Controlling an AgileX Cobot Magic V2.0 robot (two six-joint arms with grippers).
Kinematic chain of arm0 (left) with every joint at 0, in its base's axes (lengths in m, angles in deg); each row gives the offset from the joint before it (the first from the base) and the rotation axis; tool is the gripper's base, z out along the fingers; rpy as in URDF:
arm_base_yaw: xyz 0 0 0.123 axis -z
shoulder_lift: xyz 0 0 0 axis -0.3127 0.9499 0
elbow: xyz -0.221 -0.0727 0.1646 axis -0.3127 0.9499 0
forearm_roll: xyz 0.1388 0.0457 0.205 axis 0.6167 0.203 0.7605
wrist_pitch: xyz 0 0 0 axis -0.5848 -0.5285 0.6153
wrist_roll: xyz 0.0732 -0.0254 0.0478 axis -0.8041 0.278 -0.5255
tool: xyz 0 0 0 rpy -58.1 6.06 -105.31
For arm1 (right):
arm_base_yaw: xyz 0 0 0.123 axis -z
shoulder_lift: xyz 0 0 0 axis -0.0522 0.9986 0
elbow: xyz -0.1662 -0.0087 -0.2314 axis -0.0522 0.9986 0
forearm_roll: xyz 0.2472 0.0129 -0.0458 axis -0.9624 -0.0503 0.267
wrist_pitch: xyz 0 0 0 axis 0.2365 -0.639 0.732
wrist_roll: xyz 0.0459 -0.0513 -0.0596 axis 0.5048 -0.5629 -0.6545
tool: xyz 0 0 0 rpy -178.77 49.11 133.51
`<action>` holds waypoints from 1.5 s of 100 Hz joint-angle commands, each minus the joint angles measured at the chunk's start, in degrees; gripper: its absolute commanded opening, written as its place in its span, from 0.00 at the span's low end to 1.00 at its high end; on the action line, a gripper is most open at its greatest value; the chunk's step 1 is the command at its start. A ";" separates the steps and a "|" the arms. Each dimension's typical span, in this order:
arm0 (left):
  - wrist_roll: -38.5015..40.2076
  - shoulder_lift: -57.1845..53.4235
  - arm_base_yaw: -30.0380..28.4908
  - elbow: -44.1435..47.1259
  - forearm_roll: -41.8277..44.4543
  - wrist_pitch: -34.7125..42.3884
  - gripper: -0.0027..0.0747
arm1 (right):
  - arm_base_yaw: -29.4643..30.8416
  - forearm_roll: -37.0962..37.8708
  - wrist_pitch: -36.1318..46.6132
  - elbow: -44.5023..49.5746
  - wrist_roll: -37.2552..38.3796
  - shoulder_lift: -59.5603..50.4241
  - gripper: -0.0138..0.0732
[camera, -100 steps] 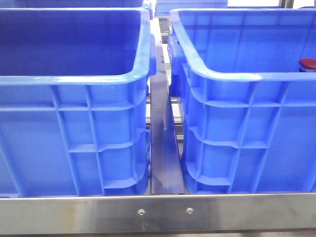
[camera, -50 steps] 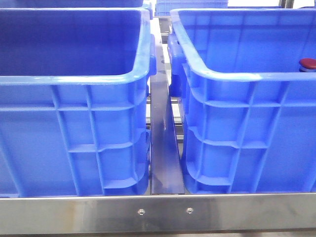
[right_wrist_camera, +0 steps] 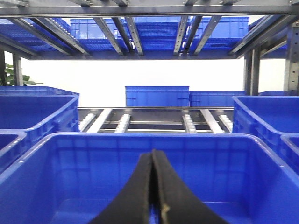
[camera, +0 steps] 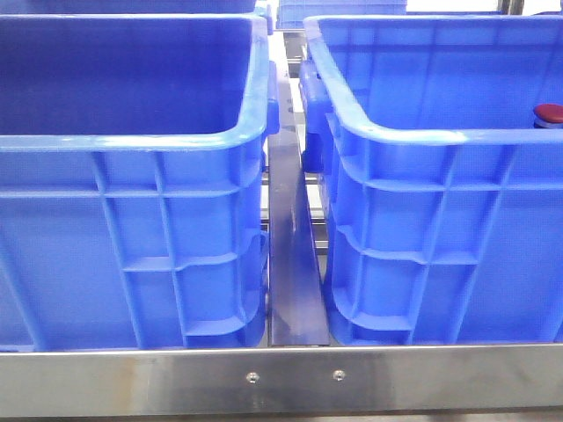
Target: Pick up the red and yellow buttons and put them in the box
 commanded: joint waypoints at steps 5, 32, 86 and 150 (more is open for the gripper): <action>0.55 -1.72 0.06 1.15 -0.59 4.39 0.01 | -2.43 -0.19 1.92 -1.35 -0.38 0.82 0.09; 0.55 -1.72 0.06 1.15 -0.59 4.39 0.01 | -2.92 46.48 4.81 -1.48 39.44 0.82 0.09; 0.55 -1.72 0.06 1.15 -0.59 4.39 0.01 | -3.30 97.30 17.00 12.26 94.33 -1.83 0.09; 0.55 -1.72 0.06 1.15 -0.59 4.39 0.01 | -3.36 96.46 11.25 12.26 93.95 -1.77 0.09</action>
